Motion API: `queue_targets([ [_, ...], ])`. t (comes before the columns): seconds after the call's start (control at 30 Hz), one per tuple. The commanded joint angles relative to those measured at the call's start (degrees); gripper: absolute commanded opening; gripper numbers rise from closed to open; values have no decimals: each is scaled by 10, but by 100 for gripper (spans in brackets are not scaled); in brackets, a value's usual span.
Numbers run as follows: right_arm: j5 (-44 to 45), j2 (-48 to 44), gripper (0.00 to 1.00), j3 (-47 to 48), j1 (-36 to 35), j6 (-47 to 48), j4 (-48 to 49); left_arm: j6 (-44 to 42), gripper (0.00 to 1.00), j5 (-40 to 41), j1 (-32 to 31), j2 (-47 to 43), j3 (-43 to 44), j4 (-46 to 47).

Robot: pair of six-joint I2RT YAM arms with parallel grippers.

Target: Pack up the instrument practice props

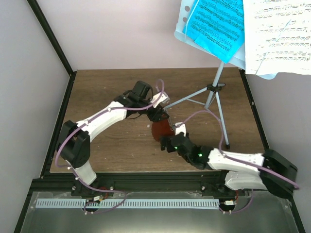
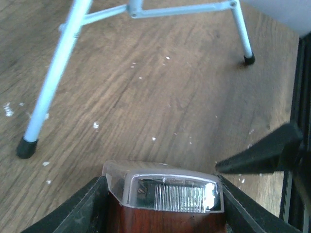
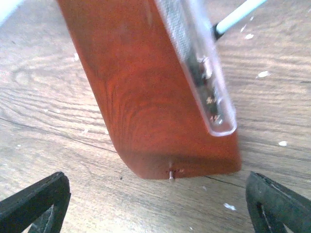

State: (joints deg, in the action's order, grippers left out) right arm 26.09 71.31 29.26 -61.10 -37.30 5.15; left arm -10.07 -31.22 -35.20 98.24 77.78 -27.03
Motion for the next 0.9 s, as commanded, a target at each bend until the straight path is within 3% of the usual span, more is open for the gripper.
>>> queue_targets([
  [0.0, 16, -125, 100, -45, 0, 23, -24, -46, 51, 18, -36, -7, -22, -90],
  [0.07, -2, -181, 100, -69, 9, 30, -45, -46, 68, 18, -39, -16, -23, -87],
  [0.13, -38, -238, 100, -94, 27, 42, -51, -42, 77, 19, -40, -29, -26, -77],
  [0.3, -199, -302, 100, -115, 121, 61, -62, -9, 82, 39, -40, -91, -50, -25],
  [0.47, -305, -255, 100, -118, 246, 34, -48, 42, 87, 40, -14, -196, -94, 55],
  [0.57, -350, -192, 96, -106, 305, 30, -30, 124, 91, -4, 65, -254, -116, 89],
  [0.67, -373, -121, 86, -90, 341, 33, -6, 174, 91, -46, 135, -306, -154, 103],
  [0.87, -397, -28, 69, -63, 346, 68, 62, 161, 94, 66, 149, -377, -244, 107],
])
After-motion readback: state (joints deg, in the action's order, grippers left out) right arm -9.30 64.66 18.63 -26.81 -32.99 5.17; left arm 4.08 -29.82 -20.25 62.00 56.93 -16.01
